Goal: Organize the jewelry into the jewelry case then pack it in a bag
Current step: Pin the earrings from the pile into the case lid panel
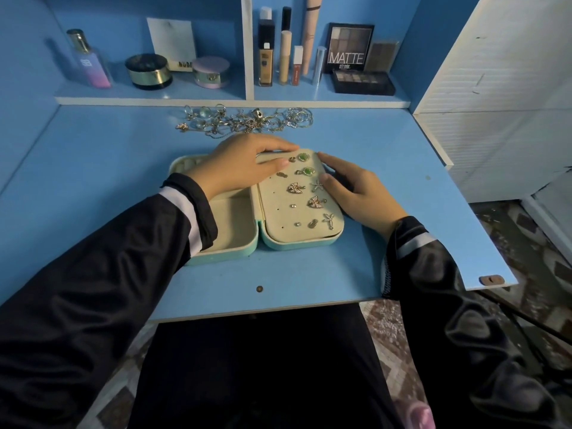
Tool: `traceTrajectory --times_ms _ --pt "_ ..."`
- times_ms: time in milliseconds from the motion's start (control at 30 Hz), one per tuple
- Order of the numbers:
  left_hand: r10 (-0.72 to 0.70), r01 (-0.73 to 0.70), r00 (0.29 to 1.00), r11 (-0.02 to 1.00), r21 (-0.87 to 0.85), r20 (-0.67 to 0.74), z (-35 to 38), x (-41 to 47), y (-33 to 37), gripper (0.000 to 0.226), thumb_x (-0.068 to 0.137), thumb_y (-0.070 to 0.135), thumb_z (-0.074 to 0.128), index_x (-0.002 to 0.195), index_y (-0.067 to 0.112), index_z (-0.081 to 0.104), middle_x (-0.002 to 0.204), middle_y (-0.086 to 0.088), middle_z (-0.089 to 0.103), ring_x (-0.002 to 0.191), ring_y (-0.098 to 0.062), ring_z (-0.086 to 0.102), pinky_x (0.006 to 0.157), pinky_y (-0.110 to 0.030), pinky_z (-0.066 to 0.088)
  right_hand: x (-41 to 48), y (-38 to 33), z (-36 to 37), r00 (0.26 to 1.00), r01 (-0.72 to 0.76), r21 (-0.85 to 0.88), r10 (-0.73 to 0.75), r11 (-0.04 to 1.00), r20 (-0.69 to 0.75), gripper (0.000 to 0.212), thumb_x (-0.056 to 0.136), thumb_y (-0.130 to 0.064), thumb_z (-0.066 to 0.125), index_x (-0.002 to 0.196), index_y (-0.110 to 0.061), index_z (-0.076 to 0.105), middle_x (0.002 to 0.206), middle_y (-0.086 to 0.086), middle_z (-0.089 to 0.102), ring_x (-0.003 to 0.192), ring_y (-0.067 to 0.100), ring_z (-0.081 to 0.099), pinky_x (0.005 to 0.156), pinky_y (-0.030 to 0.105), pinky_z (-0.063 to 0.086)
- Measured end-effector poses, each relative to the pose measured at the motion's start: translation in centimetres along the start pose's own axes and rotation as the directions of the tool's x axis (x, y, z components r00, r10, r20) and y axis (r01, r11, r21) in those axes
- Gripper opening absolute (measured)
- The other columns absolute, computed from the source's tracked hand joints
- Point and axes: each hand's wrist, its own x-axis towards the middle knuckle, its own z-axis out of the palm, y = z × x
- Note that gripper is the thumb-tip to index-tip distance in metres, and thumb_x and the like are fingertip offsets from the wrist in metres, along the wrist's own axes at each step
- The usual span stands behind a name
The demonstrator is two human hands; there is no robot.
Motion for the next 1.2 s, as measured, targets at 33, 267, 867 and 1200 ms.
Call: traceTrajectory --times_ms 33,267,867,1200 --pt "-0.004 0.004 1.0 1.0 0.005 0.001 0.0 0.0 0.0 0.035 0.095 0.033 0.063 0.129 0.034 0.063 0.131 0.016 0.062 0.125 -0.003 0.053 0.11 -0.027 0.038 -0.1 -0.2 0.0 1.0 0.002 -0.012 -0.002 1.0 -0.003 0.04 0.1 -0.027 0.05 0.139 -0.02 0.05 0.094 -0.026 0.057 0.074 -0.021 0.051 0.073 0.002 0.036" --pt "-0.062 0.062 0.998 0.998 0.017 0.028 -1.1 -1.1 -0.4 0.034 0.094 0.039 0.062 0.128 0.042 0.061 0.119 0.014 0.068 0.082 0.008 0.058 0.078 -0.022 0.045 -1.1 -0.9 0.0 0.999 -0.025 0.031 0.026 0.999 -0.027 0.04 0.098 -0.032 0.053 0.137 -0.022 0.052 0.111 -0.009 0.067 0.093 0.001 0.062 0.086 0.022 0.049" --pt "-0.184 0.189 0.982 0.97 -0.152 0.047 -4.6 -4.1 -2.7 0.035 0.081 0.035 0.077 0.115 0.035 0.071 0.121 0.016 0.067 0.111 0.013 0.054 0.099 -0.012 0.038 -7.6 -2.2 2.1 0.996 -0.021 -0.03 0.018 0.999 -0.084 0.104 0.06 -0.059 0.07 0.147 -0.012 0.037 0.15 0.001 0.041 0.141 0.012 0.034 0.116 0.032 0.029" --pt "-0.342 0.327 0.921 0.939 -0.109 -0.184 -3.2 -6.7 -2.0 0.033 0.079 0.05 0.076 0.111 0.044 0.07 0.12 0.015 0.068 0.116 -0.005 0.058 0.094 -0.026 0.045 -5.5 -0.9 0.3 0.997 -0.033 -0.018 0.032 0.999 -0.063 0.072 0.076 -0.034 0.078 0.14 -0.016 0.05 0.133 -0.004 0.057 0.119 0.007 0.055 0.103 0.016 0.039"
